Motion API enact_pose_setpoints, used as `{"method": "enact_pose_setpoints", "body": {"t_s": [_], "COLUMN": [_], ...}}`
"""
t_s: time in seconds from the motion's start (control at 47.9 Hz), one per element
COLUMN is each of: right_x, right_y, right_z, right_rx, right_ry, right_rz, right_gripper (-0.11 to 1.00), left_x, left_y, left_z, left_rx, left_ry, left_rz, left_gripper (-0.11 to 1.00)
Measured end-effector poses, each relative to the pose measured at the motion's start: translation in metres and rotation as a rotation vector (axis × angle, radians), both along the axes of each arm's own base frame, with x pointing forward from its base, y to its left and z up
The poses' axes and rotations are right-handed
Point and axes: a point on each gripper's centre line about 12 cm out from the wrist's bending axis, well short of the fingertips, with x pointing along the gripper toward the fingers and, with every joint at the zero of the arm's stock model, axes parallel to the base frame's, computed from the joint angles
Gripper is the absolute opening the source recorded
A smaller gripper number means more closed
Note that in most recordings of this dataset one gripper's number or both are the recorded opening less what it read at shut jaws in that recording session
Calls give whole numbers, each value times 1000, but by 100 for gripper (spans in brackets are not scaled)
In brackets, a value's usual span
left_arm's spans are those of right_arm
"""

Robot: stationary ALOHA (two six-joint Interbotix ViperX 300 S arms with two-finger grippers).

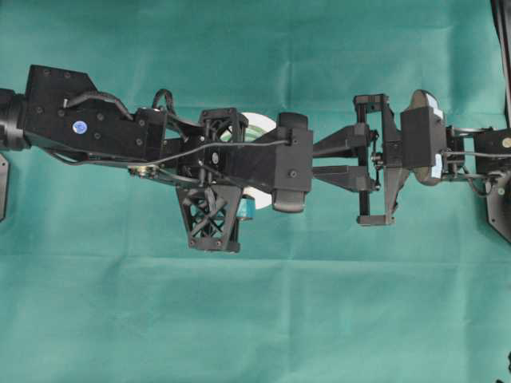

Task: Peel off the duct tape with your right arm.
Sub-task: 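Close the right gripper on the loose tape end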

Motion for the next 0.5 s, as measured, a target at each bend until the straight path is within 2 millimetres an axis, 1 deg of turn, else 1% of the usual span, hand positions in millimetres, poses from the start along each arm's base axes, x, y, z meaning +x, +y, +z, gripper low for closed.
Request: {"method": "enact_pose_setpoints", "body": {"t_s": [0.272, 0.501], "right_x": [-1, -1], "right_y": [2, 2], "right_z": [-2, -3], "right_rx": [-1, 0], "right_ry": [6, 8], "right_rz": [7, 6], "right_gripper": [-9, -9], "left_x": [0, -1], "left_y": [-2, -2], "left_z": [0, -2], "left_rx": [-1, 1], "left_ry": [2, 6], "left_rz": [-4, -6], "left_gripper": [20, 20]}}
